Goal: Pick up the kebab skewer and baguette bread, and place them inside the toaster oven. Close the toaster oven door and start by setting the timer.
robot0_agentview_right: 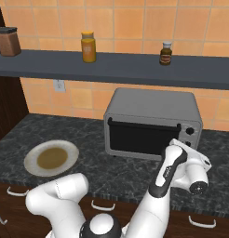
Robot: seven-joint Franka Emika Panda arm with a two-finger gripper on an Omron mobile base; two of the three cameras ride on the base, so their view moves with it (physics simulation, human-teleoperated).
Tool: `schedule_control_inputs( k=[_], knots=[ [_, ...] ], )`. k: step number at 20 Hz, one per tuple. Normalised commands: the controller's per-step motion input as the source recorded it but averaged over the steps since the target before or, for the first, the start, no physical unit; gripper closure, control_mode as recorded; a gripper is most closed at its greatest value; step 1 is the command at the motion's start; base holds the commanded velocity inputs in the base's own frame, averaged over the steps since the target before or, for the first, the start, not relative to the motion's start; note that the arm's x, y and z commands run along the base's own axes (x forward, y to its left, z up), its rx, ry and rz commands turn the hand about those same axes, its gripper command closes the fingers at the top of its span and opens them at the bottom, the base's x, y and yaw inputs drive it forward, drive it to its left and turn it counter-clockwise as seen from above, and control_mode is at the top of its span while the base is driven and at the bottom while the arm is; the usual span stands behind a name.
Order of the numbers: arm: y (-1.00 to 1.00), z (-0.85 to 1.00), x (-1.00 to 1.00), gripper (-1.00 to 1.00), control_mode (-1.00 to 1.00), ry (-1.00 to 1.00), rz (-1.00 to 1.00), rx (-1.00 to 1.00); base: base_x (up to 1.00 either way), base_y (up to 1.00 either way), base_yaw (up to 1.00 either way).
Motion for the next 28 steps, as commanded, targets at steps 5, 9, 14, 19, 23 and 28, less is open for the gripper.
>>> schedule_control_inputs(
  k=[5,9,14,19,23,28],
  knots=[
    [0.00,0.00,0.00,1.00,-1.00,0.00,-0.04,0.14,0.00,0.00,0.00],
    [0.00,0.00,-0.06,1.00,-1.00,0.00,-0.01,0.13,0.00,0.00,0.00],
    [0.00,0.00,-0.02,1.00,-1.00,0.00,-0.01,0.15,0.00,0.00,0.00],
    [0.00,0.00,-0.03,1.00,-1.00,0.00,0.00,0.17,0.00,0.00,0.00],
    [-0.01,0.00,-0.06,1.00,-1.00,0.00,0.00,0.17,0.00,0.00,0.00],
    [0.00,0.00,-0.06,1.00,-1.00,0.00,-0.01,0.17,0.00,0.00,0.00]
  ],
)
